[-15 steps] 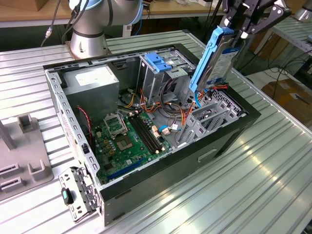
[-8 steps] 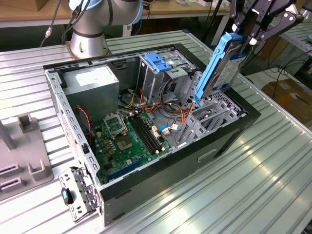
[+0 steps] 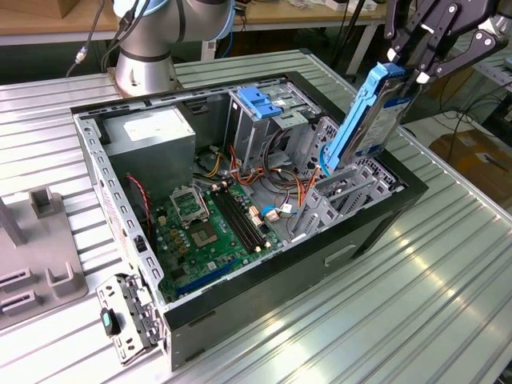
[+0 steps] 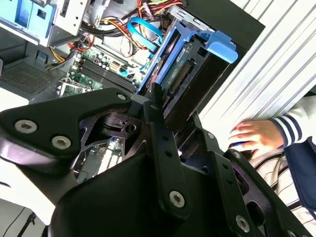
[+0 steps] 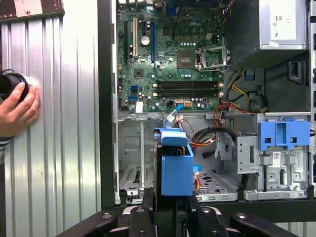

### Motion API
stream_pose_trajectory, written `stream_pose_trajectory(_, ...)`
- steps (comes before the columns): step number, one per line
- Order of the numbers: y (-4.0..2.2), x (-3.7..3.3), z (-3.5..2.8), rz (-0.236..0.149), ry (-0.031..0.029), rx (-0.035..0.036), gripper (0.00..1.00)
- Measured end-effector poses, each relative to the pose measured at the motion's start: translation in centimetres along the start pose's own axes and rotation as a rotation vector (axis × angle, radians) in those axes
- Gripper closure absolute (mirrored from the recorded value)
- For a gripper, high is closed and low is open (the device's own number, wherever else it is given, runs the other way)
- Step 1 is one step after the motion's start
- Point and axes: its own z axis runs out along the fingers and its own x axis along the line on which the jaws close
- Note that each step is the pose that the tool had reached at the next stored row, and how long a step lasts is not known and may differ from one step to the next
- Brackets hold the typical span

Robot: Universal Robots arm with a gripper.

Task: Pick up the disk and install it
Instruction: 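Insert the disk into the insertion slot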

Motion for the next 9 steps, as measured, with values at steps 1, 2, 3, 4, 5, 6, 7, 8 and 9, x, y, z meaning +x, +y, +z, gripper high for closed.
stream_pose_trajectory(1, 0.01, 0.02, 0.10, 0.000, 0.0000, 0.0000, 0.65)
stream_pose_trajectory(2, 0.01, 0.02, 0.12, 0.000, 0.0000, 0.0000, 0.65)
stream_pose_trajectory(3, 0.02, 0.03, 0.13, 0.000, 0.0000, 0.0000, 0.65)
stream_pose_trajectory(4, 0.02, 0.03, 0.13, 0.000, 0.0001, 0.0000, 0.65)
stream_pose_trajectory(5, 0.02, 0.03, 0.14, 0.000, -0.0001, 0.0000, 0.65)
stream_pose_trajectory(6, 0.02, 0.07, 0.24, 0.000, -0.0005, 0.0000, 0.65)
stream_pose_trajectory(7, 0.02, 0.26, 0.35, 0.000, 0.0000, 0.0000, 0.65)
stream_pose_trajectory(8, 0.01, 0.57, 0.49, 0.000, -0.0001, 0.0000, 0.65)
stream_pose_trajectory(9, 0.01, 0.70, 0.58, 0.000, -0.0002, 0.0000, 0.65)
